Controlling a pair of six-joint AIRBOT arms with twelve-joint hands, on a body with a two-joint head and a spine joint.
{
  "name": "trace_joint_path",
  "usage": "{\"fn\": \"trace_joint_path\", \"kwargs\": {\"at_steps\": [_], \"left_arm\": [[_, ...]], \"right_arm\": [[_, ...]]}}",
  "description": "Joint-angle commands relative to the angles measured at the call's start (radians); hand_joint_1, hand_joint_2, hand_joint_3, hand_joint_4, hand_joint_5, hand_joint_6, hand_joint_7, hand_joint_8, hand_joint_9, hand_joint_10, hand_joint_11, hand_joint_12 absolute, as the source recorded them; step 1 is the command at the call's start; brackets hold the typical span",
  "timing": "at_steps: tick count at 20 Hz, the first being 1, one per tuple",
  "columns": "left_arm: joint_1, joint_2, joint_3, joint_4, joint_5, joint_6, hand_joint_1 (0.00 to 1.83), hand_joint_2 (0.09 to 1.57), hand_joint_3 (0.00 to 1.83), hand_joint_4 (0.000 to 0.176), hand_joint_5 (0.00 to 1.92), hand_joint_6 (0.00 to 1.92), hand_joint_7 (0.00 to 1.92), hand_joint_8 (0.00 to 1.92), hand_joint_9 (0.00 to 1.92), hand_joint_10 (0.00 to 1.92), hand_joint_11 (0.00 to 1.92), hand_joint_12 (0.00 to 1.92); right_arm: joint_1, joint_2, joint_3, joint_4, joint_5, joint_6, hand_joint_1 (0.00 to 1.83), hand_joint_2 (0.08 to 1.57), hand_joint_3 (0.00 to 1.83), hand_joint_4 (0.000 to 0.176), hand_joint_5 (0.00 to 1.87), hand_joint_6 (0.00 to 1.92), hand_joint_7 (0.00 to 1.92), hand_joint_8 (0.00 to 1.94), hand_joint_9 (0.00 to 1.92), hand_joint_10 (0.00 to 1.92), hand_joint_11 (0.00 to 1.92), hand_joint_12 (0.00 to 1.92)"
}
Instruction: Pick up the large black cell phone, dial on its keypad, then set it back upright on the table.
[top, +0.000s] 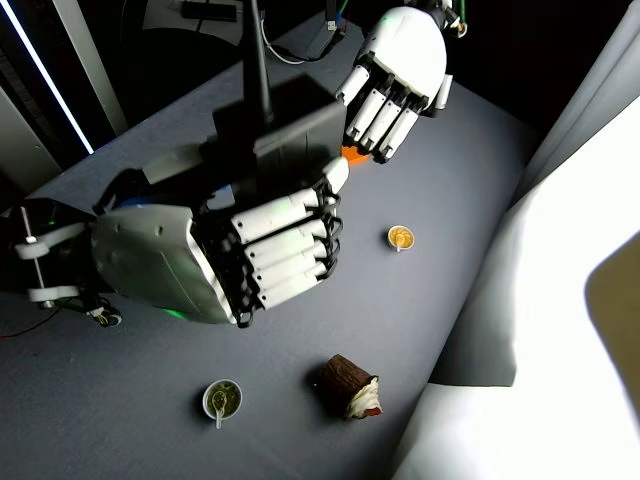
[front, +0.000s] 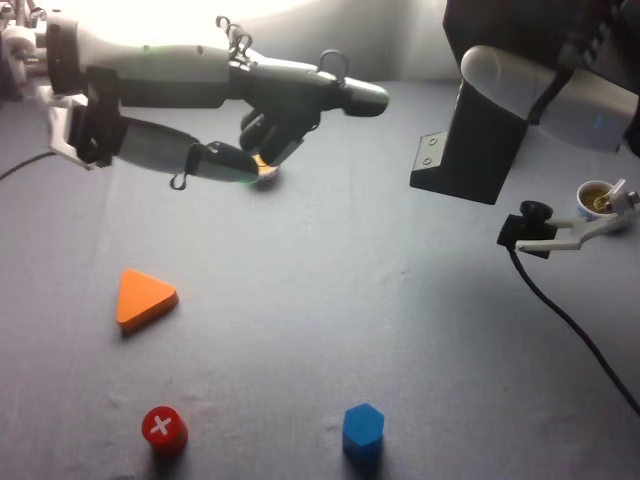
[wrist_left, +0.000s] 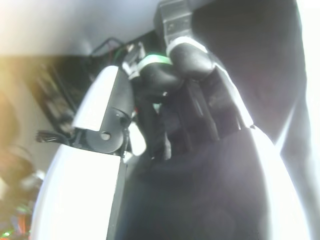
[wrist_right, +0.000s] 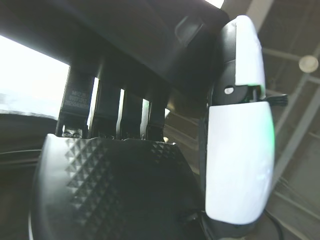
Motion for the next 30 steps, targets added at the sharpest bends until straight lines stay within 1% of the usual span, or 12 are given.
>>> {"fn": "trace_joint_path", "kwargs": {"at_steps": [1,4,6,9,12,17,19,20,21,26,28,30], "left_arm": [[-0.028,0.007,-0.006,-0.107,-0.061,-0.039,1.27,1.36,0.00,0.057,0.20,0.02,0.53,1.75,0.63,1.92,0.45,1.92],[0.005,0.016,-0.057,-0.217,-0.103,-0.086,1.28,1.29,0.00,0.000,0.36,0.02,0.65,1.54,0.47,1.74,0.31,1.92],[0.055,0.025,-0.097,-0.308,-0.114,-0.092,0.90,1.18,0.00,0.000,0.43,0.01,0.86,0.50,0.64,1.11,0.32,1.64],[0.110,0.053,-0.171,-0.350,-0.113,-0.093,0.39,1.28,0.00,0.000,0.43,0.00,0.77,0.05,0.62,0.42,0.26,1.24],[0.211,0.067,-0.209,-0.452,-0.140,-0.094,0.13,1.26,0.00,0.000,0.40,0.00,0.54,0.00,0.51,0.05,0.08,0.99],[0.362,0.071,-0.253,-0.641,-0.224,-0.092,0.00,1.21,0.00,0.000,0.36,0.00,0.48,0.01,0.42,0.02,0.01,0.90],[0.366,0.072,-0.259,-0.707,-0.239,-0.093,0.00,1.20,0.00,0.000,0.33,0.00,0.45,0.00,0.43,0.02,0.00,0.93],[0.364,0.072,-0.256,-0.742,-0.246,-0.093,0.00,1.19,0.00,0.003,0.34,0.00,0.45,0.00,0.43,0.01,0.00,0.92],[0.360,0.072,-0.250,-0.766,-0.251,-0.093,0.00,1.19,0.00,0.005,0.34,0.00,0.41,0.00,0.39,0.00,0.00,0.88],[0.278,0.074,-0.213,-0.861,-0.263,-0.096,0.00,1.19,0.00,0.011,0.30,0.00,0.42,0.01,0.39,0.01,0.00,0.86],[0.255,0.079,-0.218,-0.861,-0.263,-0.097,0.00,1.19,0.00,0.010,0.30,0.00,0.43,0.01,0.40,0.01,0.00,0.88],[0.247,0.083,-0.229,-0.862,-0.264,-0.098,0.00,1.18,0.00,0.008,0.33,0.01,0.43,0.00,0.41,0.01,0.00,0.92]], "right_arm": [[-0.002,0.009,0.009,-0.008,0.147,0.021,1.49,1.10,0.00,0.000,1.00,0.73,0.91,1.00,0.88,1.20,0.92,1.50],[-0.022,-0.007,0.025,-0.001,0.160,0.021,1.49,1.11,0.00,0.000,1.01,0.70,0.87,1.06,0.88,1.20,0.91,1.52],[-0.030,-0.009,0.027,-0.001,0.162,0.021,1.49,1.11,0.00,0.000,1.01,0.73,0.89,1.03,0.90,1.16,0.89,1.54],[-0.057,-0.009,0.029,0.001,0.167,0.021,1.49,1.10,0.00,0.000,1.01,0.71,0.86,1.08,0.89,1.19,0.94,1.47],[-0.091,-0.004,0.029,0.001,0.167,0.021,1.37,1.14,0.00,0.000,0.95,0.87,0.84,1.15,0.91,1.35,0.97,1.20],[-0.136,0.013,0.031,0.002,0.167,0.029,1.37,1.15,0.00,0.000,0.93,0.88,0.84,1.20,0.89,1.35,0.95,1.15],[-0.145,0.022,0.027,0.002,0.166,0.039,1.37,1.15,0.00,0.000,0.91,0.91,0.86,1.16,0.89,1.36,0.94,1.20],[-0.148,0.026,0.026,0.002,0.167,0.044,1.46,1.14,0.00,0.000,0.91,0.86,0.84,1.14,0.86,1.27,0.88,1.51],[-0.148,0.028,0.026,0.002,0.167,0.047,1.48,1.13,0.00,0.000,0.91,0.81,0.84,1.15,0.85,1.26,0.88,1.57],[-0.149,0.005,0.057,0.002,0.194,0.064,1.49,1.14,0.00,0.000,0.96,0.72,0.81,1.17,0.86,1.27,0.82,1.62],[-0.148,-0.009,0.068,0.002,0.202,0.064,1.48,1.19,0.00,0.000,0.82,0.93,0.69,1.32,0.74,1.40,0.71,1.68],[-0.147,-0.017,0.073,0.002,0.208,0.064,1.48,1.16,0.00,0.000,0.89,0.78,0.77,1.28,0.77,1.39,0.81,1.64]]}}
